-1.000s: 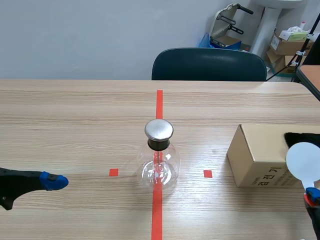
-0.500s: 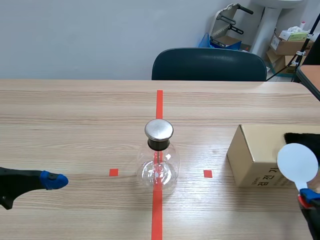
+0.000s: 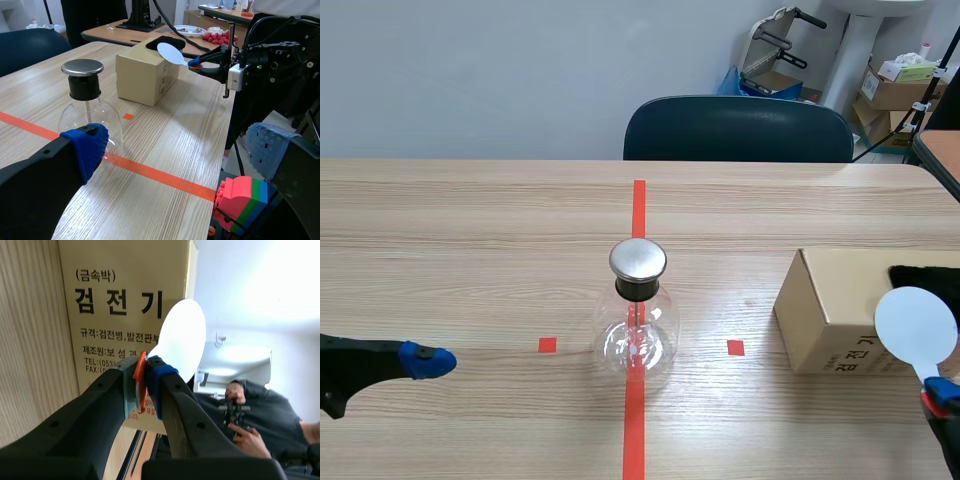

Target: Do the electroscope experiment

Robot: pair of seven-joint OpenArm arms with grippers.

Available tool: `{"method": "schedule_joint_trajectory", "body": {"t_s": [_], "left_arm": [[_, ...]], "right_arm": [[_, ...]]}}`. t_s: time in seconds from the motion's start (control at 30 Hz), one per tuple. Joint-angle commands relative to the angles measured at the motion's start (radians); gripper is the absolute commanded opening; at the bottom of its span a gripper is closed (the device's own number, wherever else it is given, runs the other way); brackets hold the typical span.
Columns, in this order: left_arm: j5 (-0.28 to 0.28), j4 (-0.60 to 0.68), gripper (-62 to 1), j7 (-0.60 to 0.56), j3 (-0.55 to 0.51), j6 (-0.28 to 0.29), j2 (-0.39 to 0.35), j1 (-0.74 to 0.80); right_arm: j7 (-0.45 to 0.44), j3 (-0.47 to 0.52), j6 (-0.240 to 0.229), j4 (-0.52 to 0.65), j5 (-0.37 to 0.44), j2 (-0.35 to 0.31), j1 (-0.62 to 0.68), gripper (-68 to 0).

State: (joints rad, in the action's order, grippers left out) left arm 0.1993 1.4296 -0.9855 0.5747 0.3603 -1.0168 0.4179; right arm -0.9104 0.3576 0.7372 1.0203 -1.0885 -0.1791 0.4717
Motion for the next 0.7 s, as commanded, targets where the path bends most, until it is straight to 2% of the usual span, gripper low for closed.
{"method": "schedule_joint_trajectory", "body": {"t_s": [0.0,0.1,0.17,0.2,0.3,0.37,0.43,0.57,0.6,0.67], "left_arm": [[0.006,0.020,-2.2,-0.020,-0.003,0.001,0.006,-0.003],[0.006,0.020,-2.2,-0.020,-0.003,0.001,0.006,-0.003],[0.006,0.020,-2.2,-0.020,-0.003,0.001,0.006,-0.003],[0.006,0.020,-2.2,-0.020,-0.003,0.001,0.005,-0.003],[0.006,0.020,-2.2,-0.020,-0.003,0.001,0.005,-0.003],[0.006,0.020,-2.2,-0.020,-0.003,0.001,0.005,-0.003],[0.006,0.020,-2.2,-0.020,-0.003,0.001,0.005,-0.003],[0.006,0.020,-2.2,-0.017,-0.003,0.001,0.005,-0.003],[0.006,0.020,-2.2,-0.017,-0.003,0.001,0.005,-0.003],[0.006,0.020,-2.2,-0.017,-0.003,0.001,0.005,-0.003]], "right_arm": [[0.111,0.003,0.046,0.011,0.023,-0.005,-0.006,-65.8],[0.274,0.004,0.046,0.011,0.022,-0.003,-0.006,-65.8],[0.281,0.004,0.046,0.011,0.021,-0.004,-0.007,-65.8],[0.247,0.004,0.046,0.011,0.018,-0.004,-0.009,-65.8],[0.033,0.001,0.046,0.011,0.018,-0.003,-0.012,-65.8],[-0.037,0.002,0.046,0.011,0.021,-0.003,-0.012,-65.7],[0.011,0.002,0.046,0.011,0.027,-0.003,-0.010,-65.8],[0.255,0.004,0.046,0.011,0.026,-0.003,-0.006,-65.8],[0.285,0.004,0.046,0.011,0.026,-0.003,-0.006,-65.8],[0.269,0.004,0.046,0.011,0.021,-0.004,-0.009,-65.8]]}}
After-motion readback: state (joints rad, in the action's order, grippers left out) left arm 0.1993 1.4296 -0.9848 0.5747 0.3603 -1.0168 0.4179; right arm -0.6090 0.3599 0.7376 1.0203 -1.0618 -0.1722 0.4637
